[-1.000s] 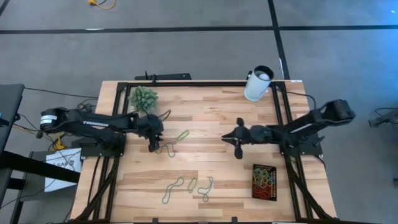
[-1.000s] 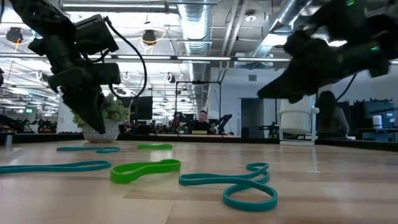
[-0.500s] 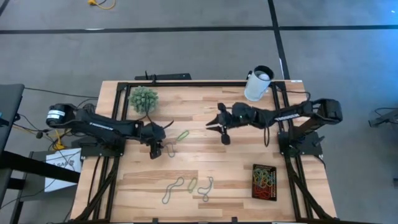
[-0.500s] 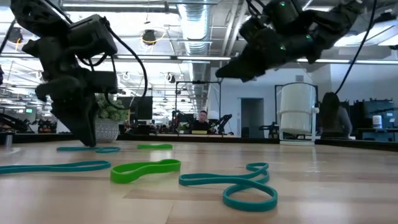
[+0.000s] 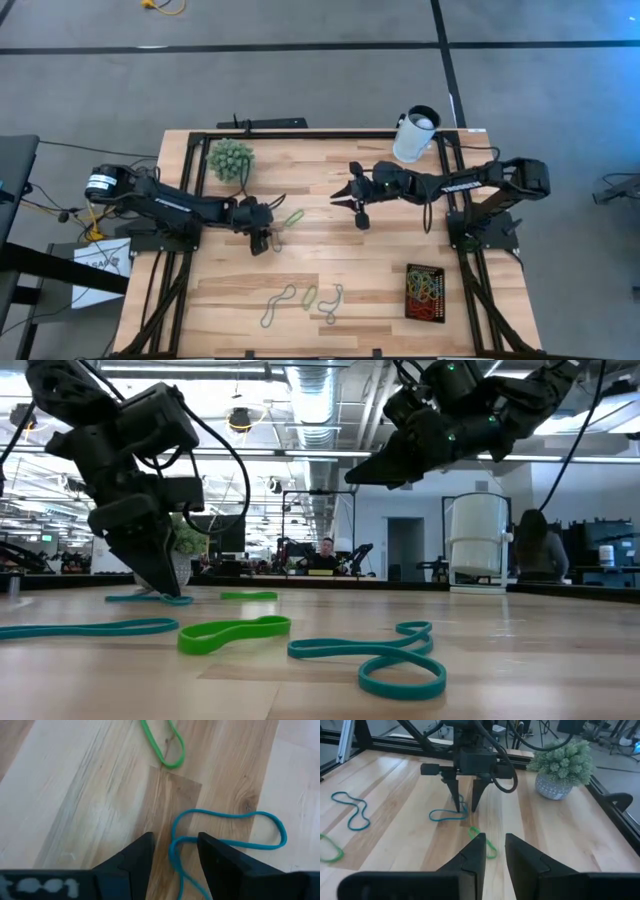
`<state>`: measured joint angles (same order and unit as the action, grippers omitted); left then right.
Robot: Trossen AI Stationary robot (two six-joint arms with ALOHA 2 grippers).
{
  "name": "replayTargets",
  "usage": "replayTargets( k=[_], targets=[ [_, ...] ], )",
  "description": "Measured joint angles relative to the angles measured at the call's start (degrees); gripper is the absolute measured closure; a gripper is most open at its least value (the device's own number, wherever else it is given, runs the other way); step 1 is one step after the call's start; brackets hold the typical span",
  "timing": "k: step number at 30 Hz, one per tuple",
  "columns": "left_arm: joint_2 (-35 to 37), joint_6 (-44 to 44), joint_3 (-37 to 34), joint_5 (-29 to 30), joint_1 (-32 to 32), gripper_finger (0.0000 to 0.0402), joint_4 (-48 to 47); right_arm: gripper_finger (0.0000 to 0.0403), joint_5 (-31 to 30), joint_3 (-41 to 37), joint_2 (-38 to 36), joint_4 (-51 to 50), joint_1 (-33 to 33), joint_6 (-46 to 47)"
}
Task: Pick and place items into bin
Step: Put the top left blue rubberband into the black basket
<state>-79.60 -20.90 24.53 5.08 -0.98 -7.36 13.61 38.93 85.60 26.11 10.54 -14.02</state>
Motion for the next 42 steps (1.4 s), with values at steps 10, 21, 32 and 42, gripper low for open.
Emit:
replayTargets(
  k=[10,21,32,42],
  targets=[
    [-0.1,-3.4,0.0,1.4,-3.2,0.0272,-2.5,0.0334,0.0,0.0,0.0,-2.7,-1.5,0.7],
    [-0.6,0.3,-0.5,-3.7,-3.4,0.0399,7.9,0.0334,-0.1,0.0,0.0,-2.9,-5.8,1.2],
    [-1.0,12.5,11.9,-0.7,-6.5,0.0401,18.3,0.0334,-0.2,0.0,0.0,-8.9,-10.5,9.0],
    [-13.5,15.1,22.1,5.6,-8.7,0.0401,18.2,0.0334,-19.5,0.0,0.0,-3.8,-21.3,6.5]
  ],
)
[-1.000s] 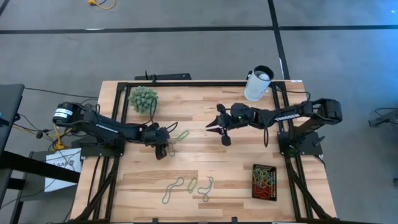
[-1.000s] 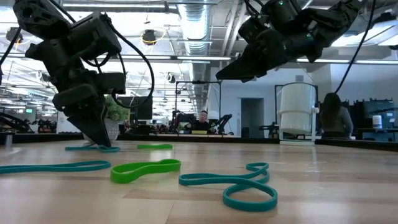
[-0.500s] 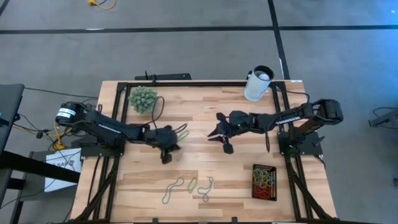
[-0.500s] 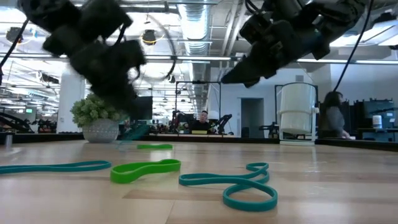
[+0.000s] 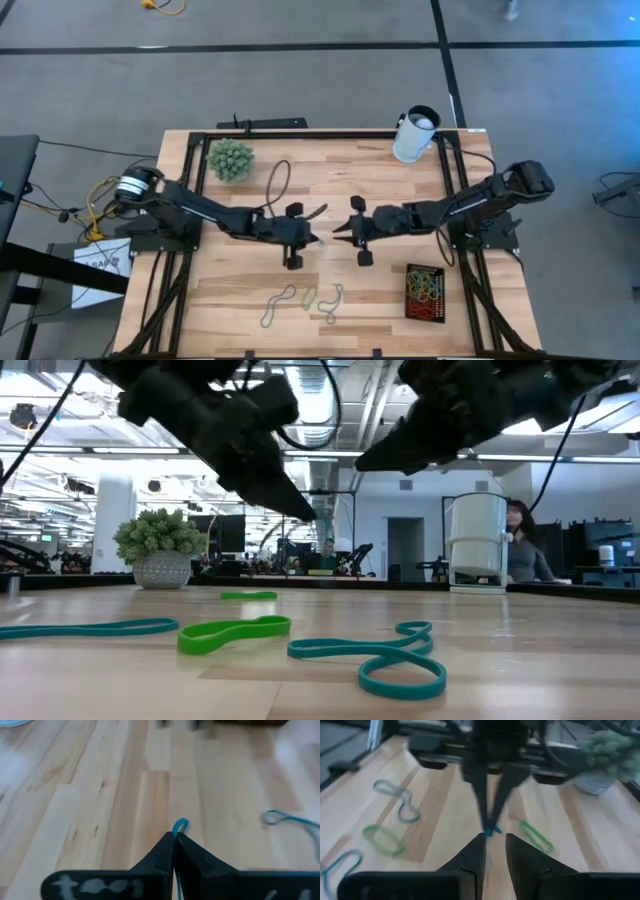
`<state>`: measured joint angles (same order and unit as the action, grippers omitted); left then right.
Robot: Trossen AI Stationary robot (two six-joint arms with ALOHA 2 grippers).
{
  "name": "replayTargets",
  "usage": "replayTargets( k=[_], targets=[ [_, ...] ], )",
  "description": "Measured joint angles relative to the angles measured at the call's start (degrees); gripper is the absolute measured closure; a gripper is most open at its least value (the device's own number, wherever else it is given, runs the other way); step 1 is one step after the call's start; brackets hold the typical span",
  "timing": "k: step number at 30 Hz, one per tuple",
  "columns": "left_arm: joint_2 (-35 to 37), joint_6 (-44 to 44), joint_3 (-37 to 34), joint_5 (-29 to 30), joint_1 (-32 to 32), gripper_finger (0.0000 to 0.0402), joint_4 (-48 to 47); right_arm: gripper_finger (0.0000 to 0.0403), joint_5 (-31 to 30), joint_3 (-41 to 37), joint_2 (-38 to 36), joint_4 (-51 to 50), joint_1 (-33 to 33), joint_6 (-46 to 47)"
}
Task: Pick and place items into bin
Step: Put the top left blue rubberband into the black basket
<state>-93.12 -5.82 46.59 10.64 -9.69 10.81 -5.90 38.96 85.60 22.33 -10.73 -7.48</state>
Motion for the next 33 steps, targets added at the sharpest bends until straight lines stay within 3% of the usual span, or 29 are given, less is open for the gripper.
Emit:
replayTargets(
  k=[6,16,28,33],
  targets=[
    [-8.0,1.7,7.5,3.2,0.0,0.0401,0.3,0.0334,-3.1,0.0,0.0,-1.5,-2.6,5.5],
    [-10.2,6.1,16.1,6.6,-2.1,0.0401,0.7,0.0334,-7.7,-0.1,0.0,-14.2,-3.2,14.9],
    [-10.2,5.5,16.5,7.0,-2.2,0.0401,-1.1,0.0335,-7.7,0.0,0.0,-12.7,-3.1,17.1],
    [-10.2,5.5,16.5,7.0,-2.2,0.0401,-1.4,0.0366,-7.7,0.0,0.0,-13.5,-3.7,20.9]
  ],
)
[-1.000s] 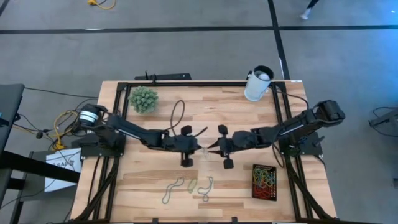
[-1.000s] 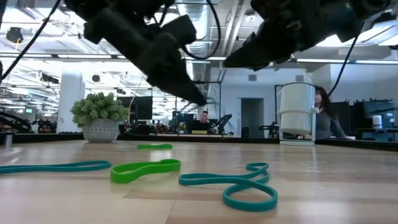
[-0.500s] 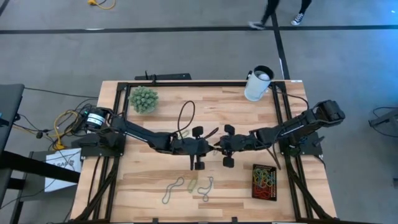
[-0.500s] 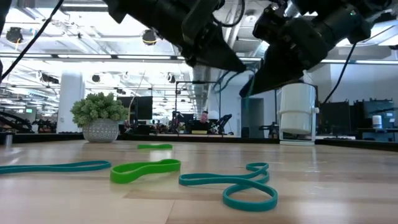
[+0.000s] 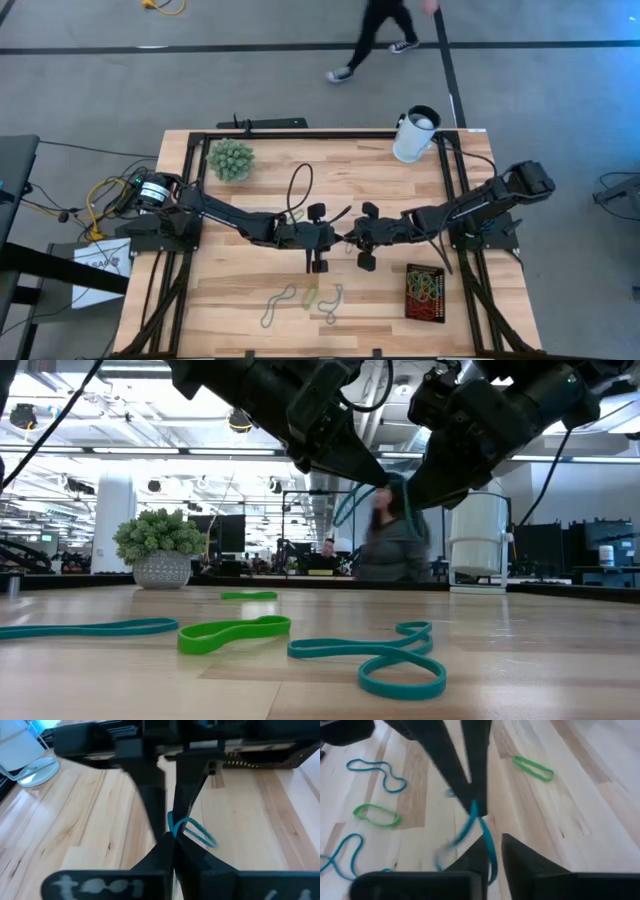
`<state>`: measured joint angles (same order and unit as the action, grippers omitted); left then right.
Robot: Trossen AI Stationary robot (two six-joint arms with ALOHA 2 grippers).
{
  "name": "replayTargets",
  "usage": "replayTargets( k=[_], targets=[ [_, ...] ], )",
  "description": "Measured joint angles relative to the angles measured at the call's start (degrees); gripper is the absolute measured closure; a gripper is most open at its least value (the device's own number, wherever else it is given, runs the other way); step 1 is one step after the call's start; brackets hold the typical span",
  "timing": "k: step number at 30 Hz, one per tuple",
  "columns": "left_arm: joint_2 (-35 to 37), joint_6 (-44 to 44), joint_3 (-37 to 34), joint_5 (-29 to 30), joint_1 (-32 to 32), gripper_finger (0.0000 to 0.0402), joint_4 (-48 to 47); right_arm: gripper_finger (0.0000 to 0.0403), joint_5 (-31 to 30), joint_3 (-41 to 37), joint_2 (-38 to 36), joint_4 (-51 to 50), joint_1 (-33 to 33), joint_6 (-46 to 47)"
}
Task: Pick and place items into bin
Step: Put the top left blue rubberband into the black basket
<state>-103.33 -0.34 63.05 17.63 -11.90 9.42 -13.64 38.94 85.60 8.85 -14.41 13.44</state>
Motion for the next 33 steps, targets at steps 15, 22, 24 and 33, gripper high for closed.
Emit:
replayTargets(
  k=[15,22,24,33],
  targets=[
    [0.0,2.2,0.0,-0.4,-1.0,0.0338,-1.6,0.0401,-4.7,0.0,0.0,-4.1,-5.2,1.3],
    [0.0,0.1,0.0,-0.4,-1.6,0.0273,-2.1,0.0402,-9.2,0.0,-2.9,-10.4,-7.9,5.3],
    [0.0,-0.5,0.0,-0.1,-1.6,0.0263,-3.3,0.0402,-11.4,0.0,-6.2,-13.8,-9.5,6.5],
    [0.0,-2.8,0.0,2.4,-1.6,0.0255,-7.4,0.0402,-16.9,2.5,-24.9,-39.2,-21.0,20.2]
  ],
)
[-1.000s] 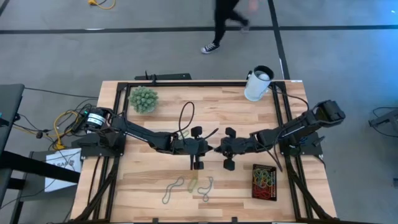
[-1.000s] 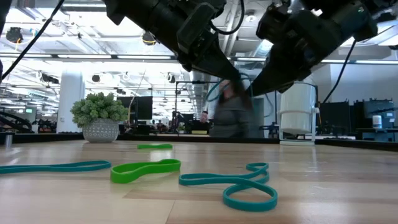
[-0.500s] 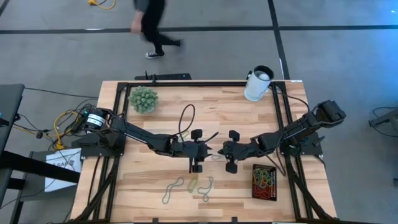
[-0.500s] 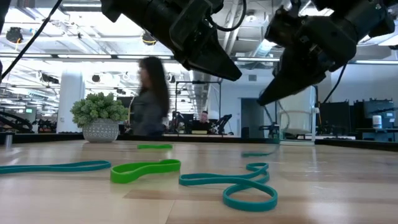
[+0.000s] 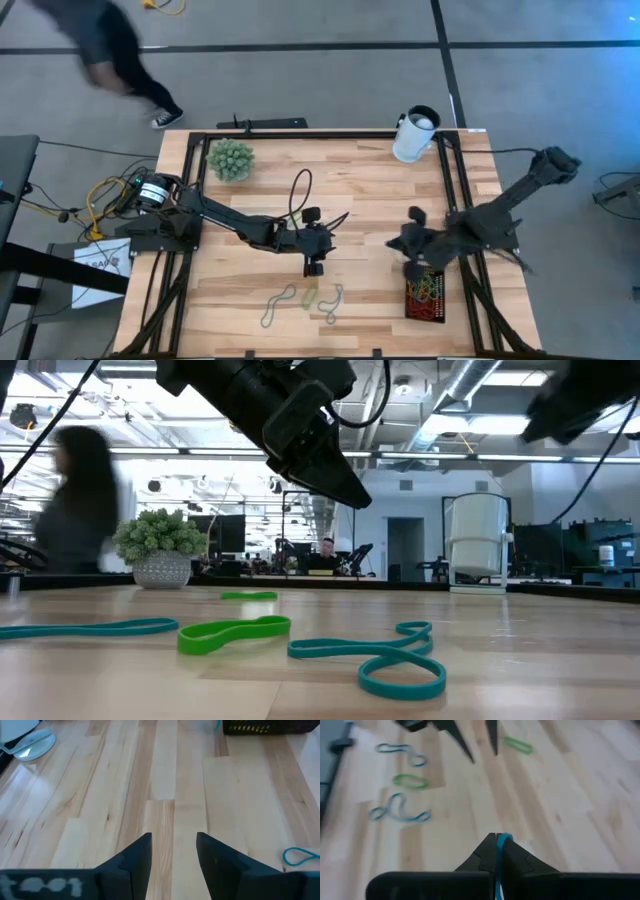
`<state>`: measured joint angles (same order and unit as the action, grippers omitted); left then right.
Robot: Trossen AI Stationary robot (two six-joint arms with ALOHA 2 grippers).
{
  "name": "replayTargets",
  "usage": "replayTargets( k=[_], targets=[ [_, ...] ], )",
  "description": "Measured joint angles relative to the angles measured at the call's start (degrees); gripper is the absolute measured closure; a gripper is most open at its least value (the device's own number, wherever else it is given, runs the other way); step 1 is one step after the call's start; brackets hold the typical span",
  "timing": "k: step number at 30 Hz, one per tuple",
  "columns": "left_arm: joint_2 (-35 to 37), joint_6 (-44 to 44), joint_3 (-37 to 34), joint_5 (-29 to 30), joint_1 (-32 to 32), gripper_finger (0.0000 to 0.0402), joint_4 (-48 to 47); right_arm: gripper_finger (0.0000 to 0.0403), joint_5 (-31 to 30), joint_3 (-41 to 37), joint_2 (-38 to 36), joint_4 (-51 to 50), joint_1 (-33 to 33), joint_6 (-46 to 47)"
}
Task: Pick and place items into bin
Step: Put the top left blue rubberband into the black basket
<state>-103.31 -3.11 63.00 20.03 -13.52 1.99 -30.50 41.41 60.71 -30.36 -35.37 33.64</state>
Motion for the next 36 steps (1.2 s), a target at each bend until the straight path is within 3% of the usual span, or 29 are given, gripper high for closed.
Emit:
replayTargets(
  k=[7,14,20,23,29,36],
  targets=[
    [0.0,0.0,0.0,0.0,0.0,0.0255,-0.1,0.0403,5.1,0.1,-10.1,-13.7,-11.4,11.8],
    [0.0,0.0,0.0,0.2,0.1,0.0255,-0.2,0.0403,6.9,0.1,-12.9,-18.9,-24.0,21.8],
    [0.0,0.0,0.0,0.2,0.1,0.0255,-0.2,0.0403,0.4,-3.7,-11.7,-18.3,-32.9,27.6],
    [0.0,0.0,0.0,0.2,0.1,0.0255,-0.1,0.0399,-2.9,-6.3,-10.0,-18.4,-33.9,32.9],
    [0.0,0.0,0.0,0.1,0.1,0.0255,-0.1,0.0372,-2.6,-8.1,-7.9,-17.1,-33.9,37.9],
    [0.0,-0.3,0.0,0.1,0.1,0.0255,0.0,0.0343,-1.8,-10.9,-4.8,-6.1,-33.9,37.9]
  ],
)
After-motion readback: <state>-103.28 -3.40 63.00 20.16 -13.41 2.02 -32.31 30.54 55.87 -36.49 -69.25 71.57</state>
